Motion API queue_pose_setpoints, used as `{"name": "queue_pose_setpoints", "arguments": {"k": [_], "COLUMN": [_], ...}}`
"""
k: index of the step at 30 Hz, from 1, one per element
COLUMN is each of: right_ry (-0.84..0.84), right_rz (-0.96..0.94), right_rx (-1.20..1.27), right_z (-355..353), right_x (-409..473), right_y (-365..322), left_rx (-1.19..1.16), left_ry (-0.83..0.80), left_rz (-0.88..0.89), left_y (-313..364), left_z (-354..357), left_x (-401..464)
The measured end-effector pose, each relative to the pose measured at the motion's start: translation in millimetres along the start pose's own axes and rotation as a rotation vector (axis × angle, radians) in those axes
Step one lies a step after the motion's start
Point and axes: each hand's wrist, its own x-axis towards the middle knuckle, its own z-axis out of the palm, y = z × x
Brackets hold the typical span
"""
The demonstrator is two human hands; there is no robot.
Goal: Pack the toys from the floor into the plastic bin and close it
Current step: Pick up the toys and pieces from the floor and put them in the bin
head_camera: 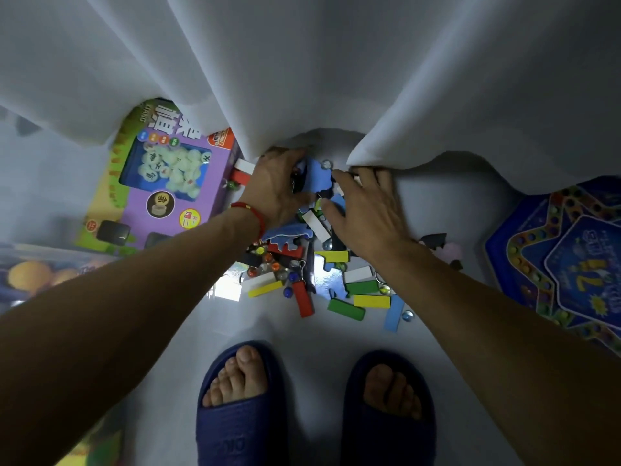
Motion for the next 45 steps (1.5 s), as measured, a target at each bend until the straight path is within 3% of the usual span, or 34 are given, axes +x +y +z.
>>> {"name": "queue_pose_setpoints", "arguments": {"k": [9, 20, 28, 33, 37, 42, 45], "right_ry": [-0.162, -0.052, -0.025, 0.017, -0.039, -0.184, -0.308], "right_rz": [0.147, 0.175, 0.153, 0.3, 0.467, 0.606, 0.683], "right_rx": [0.227, 0.532, 0.552, 0.768, 1.145, 1.405, 1.664], "right_z": [-2, -3, -12, -34, -58, -97, -127], "right_x": [23, 25, 10, -7, -28, -63, -87], "right_y": [2, 14, 34, 35, 35, 42, 37], "left_rx": [0.086, 0.092, 0.07, -0.09, -0.226, -0.562, -0.798], "left_ry": [-0.23, -0.307, -0.304, -0.232, -0.178, -0.032, -0.031], "left_rz": [-0.001, 0.018, 0.073, 0.012, -0.052, -0.234, -0.359], "left_y": [18, 21, 23, 22, 29, 46, 61], "left_z": [-12, -18, -21, -20, -27, -46, -64], "left_x": [23, 24, 22, 15, 7, -18, -45]}}
